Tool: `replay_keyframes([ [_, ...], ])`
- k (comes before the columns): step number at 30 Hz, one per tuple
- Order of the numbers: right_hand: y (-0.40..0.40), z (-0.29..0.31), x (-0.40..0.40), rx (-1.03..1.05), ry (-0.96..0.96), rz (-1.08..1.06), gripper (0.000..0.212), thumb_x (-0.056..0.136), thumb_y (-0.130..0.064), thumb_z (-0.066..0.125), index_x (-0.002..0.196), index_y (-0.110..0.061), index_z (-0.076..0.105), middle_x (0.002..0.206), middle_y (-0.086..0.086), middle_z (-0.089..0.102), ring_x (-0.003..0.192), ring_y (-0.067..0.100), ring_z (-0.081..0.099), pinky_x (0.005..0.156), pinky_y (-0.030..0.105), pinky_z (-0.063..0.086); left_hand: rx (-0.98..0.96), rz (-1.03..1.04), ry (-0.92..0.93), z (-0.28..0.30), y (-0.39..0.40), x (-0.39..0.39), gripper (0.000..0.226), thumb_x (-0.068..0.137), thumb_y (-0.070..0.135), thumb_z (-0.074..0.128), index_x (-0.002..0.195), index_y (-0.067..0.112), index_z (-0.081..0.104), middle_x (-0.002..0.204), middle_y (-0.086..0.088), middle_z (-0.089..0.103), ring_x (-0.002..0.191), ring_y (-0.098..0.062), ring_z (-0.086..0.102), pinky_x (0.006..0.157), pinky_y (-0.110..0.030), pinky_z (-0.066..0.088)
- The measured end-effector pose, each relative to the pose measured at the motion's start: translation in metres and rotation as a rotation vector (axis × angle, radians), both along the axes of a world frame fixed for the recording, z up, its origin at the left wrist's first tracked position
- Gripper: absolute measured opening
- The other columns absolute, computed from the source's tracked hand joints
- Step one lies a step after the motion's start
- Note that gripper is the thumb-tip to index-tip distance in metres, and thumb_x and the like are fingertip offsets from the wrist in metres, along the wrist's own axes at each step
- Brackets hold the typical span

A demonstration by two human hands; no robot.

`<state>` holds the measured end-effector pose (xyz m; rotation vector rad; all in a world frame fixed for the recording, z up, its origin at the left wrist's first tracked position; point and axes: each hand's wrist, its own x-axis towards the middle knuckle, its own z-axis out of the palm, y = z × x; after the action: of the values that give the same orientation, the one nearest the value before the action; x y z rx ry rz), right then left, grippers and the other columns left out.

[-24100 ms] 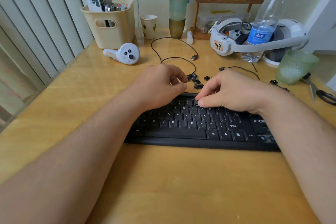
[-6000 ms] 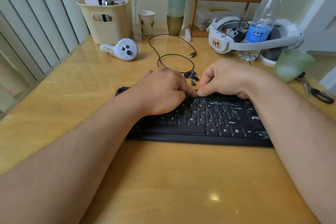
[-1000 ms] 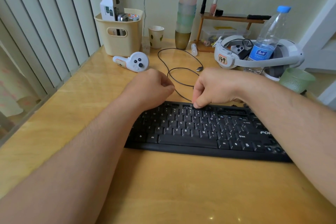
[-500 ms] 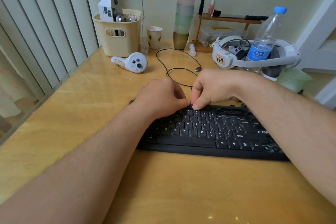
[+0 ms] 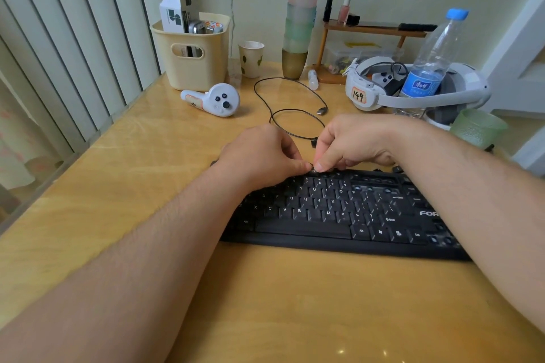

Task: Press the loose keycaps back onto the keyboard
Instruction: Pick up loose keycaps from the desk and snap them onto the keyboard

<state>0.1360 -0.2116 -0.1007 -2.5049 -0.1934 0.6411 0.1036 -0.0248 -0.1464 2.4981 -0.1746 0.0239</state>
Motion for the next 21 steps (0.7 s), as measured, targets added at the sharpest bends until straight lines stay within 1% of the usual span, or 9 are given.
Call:
replay_keyframes([
  [4,-0.0001,-0.0006,0.0015,0.013,0.013,0.004,0.011,0.078,-0.011,0.087,0.074,-0.015,0.078,0.075,0.002,0.073,0.072,0.014,0.059,0.067,0.027,0.048,0.007,0.004,-0.003,-0.0001,0.0011,-0.0002,0.025,0.076,0.059,0.082,0.073,0.036,0.074,0.074,0.016,0.071,0.085,-0.008,0.066,0.092,-0.049,0.056],
  [8,-0.0007,-0.0013,0.0032,0.015,0.020,-0.001,0.013,0.077,-0.011,0.088,0.073,-0.015,0.077,0.075,0.003,0.073,0.073,0.015,0.059,0.068,0.028,0.048,0.008,0.010,0.008,0.0010,0.0007,0.0000,0.029,0.075,0.064,0.081,0.073,0.036,0.074,0.073,0.015,0.070,0.083,-0.008,0.065,0.087,-0.044,0.059],
  [10,-0.0011,-0.0012,0.0039,0.020,0.024,-0.005,0.013,0.076,-0.010,0.088,0.072,-0.015,0.077,0.077,0.005,0.073,0.074,0.016,0.059,0.069,0.029,0.048,0.016,0.012,0.010,0.0012,-0.0007,0.0002,0.030,0.074,0.065,0.081,0.072,0.036,0.074,0.072,0.015,0.070,0.083,-0.008,0.065,0.086,-0.044,0.059],
  [14,-0.0026,-0.0032,0.0028,0.027,0.014,0.003,0.015,0.075,-0.010,0.089,0.074,-0.013,0.075,0.074,0.005,0.070,0.070,0.015,0.057,0.064,0.027,0.046,0.029,0.030,0.020,-0.0003,-0.0030,-0.0002,0.032,0.071,0.068,0.081,0.070,0.037,0.073,0.072,0.016,0.069,0.084,-0.010,0.065,0.087,-0.046,0.058],
  [18,-0.0005,-0.0074,0.0031,-0.016,-0.049,0.004,0.017,0.073,-0.015,0.092,0.075,-0.014,0.074,0.071,0.001,0.071,0.067,0.013,0.059,0.065,0.027,0.051,0.059,0.054,0.012,0.0001,-0.0059,-0.0012,0.027,0.074,0.062,0.080,0.073,0.035,0.073,0.077,0.016,0.070,0.088,-0.011,0.065,0.092,-0.048,0.056],
  [21,0.0004,-0.0095,0.0039,-0.015,-0.062,0.001,0.018,0.072,-0.016,0.092,0.074,-0.014,0.074,0.072,0.002,0.071,0.069,0.014,0.060,0.070,0.028,0.053,0.052,0.063,0.023,0.0008,-0.0070,-0.0019,0.024,0.075,0.058,0.079,0.073,0.035,0.073,0.077,0.016,0.069,0.088,-0.010,0.065,0.093,-0.048,0.055],
])
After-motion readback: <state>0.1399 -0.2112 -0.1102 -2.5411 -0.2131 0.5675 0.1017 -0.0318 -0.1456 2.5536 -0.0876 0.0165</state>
